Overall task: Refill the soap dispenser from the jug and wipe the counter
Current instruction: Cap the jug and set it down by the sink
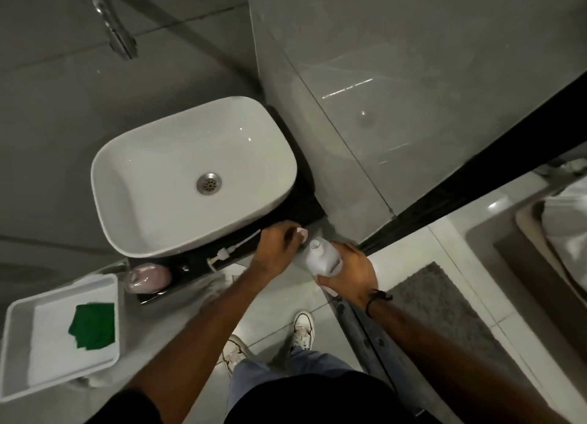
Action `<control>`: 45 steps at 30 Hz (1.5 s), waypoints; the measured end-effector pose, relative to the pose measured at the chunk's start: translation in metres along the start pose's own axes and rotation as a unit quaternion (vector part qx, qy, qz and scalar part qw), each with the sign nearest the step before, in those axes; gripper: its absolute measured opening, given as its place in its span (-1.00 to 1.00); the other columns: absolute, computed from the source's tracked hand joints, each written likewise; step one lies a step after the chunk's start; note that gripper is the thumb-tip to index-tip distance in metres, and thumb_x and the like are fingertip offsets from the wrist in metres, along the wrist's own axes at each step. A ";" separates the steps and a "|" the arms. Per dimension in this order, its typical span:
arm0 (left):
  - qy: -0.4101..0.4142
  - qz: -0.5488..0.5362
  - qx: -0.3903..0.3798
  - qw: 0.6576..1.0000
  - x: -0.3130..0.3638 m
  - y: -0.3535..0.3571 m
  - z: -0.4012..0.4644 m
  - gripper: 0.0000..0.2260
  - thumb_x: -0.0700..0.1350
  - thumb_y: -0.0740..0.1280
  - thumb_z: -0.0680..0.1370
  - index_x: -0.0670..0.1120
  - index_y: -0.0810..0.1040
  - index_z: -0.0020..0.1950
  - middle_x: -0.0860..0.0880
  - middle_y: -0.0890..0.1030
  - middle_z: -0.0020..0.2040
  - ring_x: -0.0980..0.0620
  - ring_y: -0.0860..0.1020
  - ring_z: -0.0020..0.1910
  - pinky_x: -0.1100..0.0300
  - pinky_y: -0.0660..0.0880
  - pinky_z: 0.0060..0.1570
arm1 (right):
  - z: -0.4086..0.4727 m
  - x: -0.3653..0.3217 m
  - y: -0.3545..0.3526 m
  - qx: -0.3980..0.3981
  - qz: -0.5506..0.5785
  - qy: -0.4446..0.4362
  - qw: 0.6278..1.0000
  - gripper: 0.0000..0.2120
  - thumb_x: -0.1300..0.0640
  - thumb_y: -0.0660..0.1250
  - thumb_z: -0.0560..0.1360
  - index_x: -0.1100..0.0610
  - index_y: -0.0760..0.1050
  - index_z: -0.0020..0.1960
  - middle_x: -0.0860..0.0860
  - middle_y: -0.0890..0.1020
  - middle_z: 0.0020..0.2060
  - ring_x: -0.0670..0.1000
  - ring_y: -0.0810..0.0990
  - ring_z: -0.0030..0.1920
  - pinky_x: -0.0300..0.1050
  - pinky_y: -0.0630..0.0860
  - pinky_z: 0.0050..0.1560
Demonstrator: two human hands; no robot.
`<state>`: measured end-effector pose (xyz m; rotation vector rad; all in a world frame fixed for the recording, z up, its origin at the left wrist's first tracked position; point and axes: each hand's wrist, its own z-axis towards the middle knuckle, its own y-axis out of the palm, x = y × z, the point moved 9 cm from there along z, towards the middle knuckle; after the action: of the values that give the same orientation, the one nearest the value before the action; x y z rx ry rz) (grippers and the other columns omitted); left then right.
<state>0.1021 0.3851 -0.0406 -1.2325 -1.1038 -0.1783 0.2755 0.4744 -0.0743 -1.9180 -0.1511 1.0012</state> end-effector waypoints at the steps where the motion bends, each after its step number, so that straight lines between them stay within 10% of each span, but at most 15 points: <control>1: 0.015 -0.007 -0.012 1.000 0.010 -0.001 -0.005 -0.81 -0.08 0.41 0.61 -0.20 0.69 0.07 -0.13 0.74 -0.07 -0.03 0.67 -0.14 0.18 0.58 -0.09 | 0.002 -0.002 0.002 -0.010 -0.009 -0.003 1.000 -0.21 -0.23 0.60 0.17 -0.10 0.42 0.33 -0.05 0.61 0.14 0.02 0.60 0.10 -0.08 0.59 0.11; 6: -0.016 0.132 -0.094 0.987 0.021 0.006 -0.011 -0.62 0.10 0.33 0.64 -0.22 0.63 -0.09 -0.18 0.71 -0.12 -0.06 0.64 -0.21 0.04 0.61 -0.13 | 0.010 -0.019 0.008 -0.035 -0.065 -0.051 0.996 -0.29 -0.27 0.56 0.18 -0.09 0.45 0.25 -0.08 0.63 0.03 -0.02 0.62 -0.02 -0.07 0.64 0.04; 10: -0.069 0.241 -0.124 0.960 0.018 0.005 -0.011 -0.60 0.12 0.24 0.68 -0.19 0.66 0.15 -0.20 0.70 0.10 -0.15 0.68 0.08 0.01 0.63 0.10 | 0.010 -0.039 0.012 -0.044 -0.114 -0.102 0.987 -0.33 -0.18 0.54 0.24 -0.07 0.45 0.30 -0.05 0.62 0.08 0.03 0.63 0.00 0.04 0.65 0.04; 17: 0.056 0.105 -0.179 0.977 0.035 -0.009 -0.028 -0.55 -0.25 0.50 0.46 -0.15 0.59 0.36 -0.16 0.59 0.28 -0.11 0.58 0.24 0.02 0.55 0.25 | 0.008 -0.044 0.010 -0.049 -0.106 -0.112 0.987 -0.28 -0.26 0.57 0.18 -0.05 0.49 0.26 -0.08 0.58 -0.01 -0.02 0.60 -0.07 -0.14 0.60 -0.03; 21: -0.006 0.173 -0.111 0.979 0.017 -0.022 -0.032 -0.57 0.04 0.43 0.56 -0.08 0.49 0.38 -0.12 0.63 0.24 -0.12 0.63 0.20 0.04 0.59 0.07 | 0.009 -0.057 0.013 -0.047 -0.105 -0.123 0.986 -0.24 -0.23 0.57 0.17 -0.06 0.48 0.31 -0.08 0.58 0.06 0.00 0.62 0.00 -0.06 0.62 0.02; 26: 0.074 0.172 -0.161 0.969 0.029 -0.019 -0.039 -0.52 -0.28 0.39 0.46 -0.04 0.55 0.38 -0.05 0.54 0.34 -0.07 0.54 0.28 0.04 0.58 0.20 | 0.011 -0.061 0.016 -0.057 -0.114 -0.118 0.985 -0.30 -0.23 0.59 0.17 -0.01 0.51 0.22 -0.08 0.58 0.03 0.00 0.62 -0.03 -0.07 0.61 0.00; 30: -0.005 0.237 -0.097 0.967 0.018 -0.030 -0.036 -0.68 0.03 0.35 0.60 -0.06 0.53 0.30 -0.10 0.62 0.23 -0.12 0.63 0.18 0.07 0.56 0.01 | 0.011 -0.063 0.020 -0.059 -0.120 -0.132 0.982 -0.27 -0.22 0.58 0.19 -0.04 0.49 0.30 -0.08 0.58 0.09 0.01 0.63 0.03 -0.06 0.62 0.06; 34: 0.054 0.161 -0.171 0.971 0.022 -0.017 -0.041 -0.57 -0.33 0.39 0.47 -0.11 0.56 0.33 -0.12 0.58 0.29 -0.10 0.56 0.27 0.01 0.58 0.23 | 0.011 -0.058 0.024 -0.074 -0.122 -0.122 0.982 -0.28 -0.22 0.57 0.21 -0.03 0.48 0.30 -0.07 0.57 0.09 0.00 0.59 0.04 -0.02 0.60 0.11; 39: -0.041 0.192 -0.112 0.974 0.008 -0.023 -0.036 -0.65 0.06 0.36 0.61 -0.11 0.54 0.30 -0.16 0.67 0.19 -0.14 0.66 0.14 0.02 0.63 0.07 | 0.011 -0.059 0.026 -0.063 -0.112 -0.136 0.982 -0.21 -0.21 0.58 0.18 -0.05 0.47 0.35 -0.07 0.57 0.08 0.03 0.60 0.04 0.00 0.60 0.09; 45: 0.008 0.175 -0.125 0.977 0.009 -0.013 -0.032 -0.72 -0.07 0.33 0.66 -0.31 0.61 0.10 -0.28 0.68 0.10 -0.21 0.65 0.09 0.03 0.53 0.10 | 0.016 -0.055 0.028 -0.052 -0.068 -0.131 0.988 -0.29 -0.25 0.58 0.12 -0.03 0.54 0.20 -0.09 0.59 -0.04 -0.03 0.59 -0.09 -0.09 0.61 -0.01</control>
<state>0.1167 0.3579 -0.0224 -1.6278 -0.8506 -0.0585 0.2202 0.4436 -0.0680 -1.8351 -0.4881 1.1688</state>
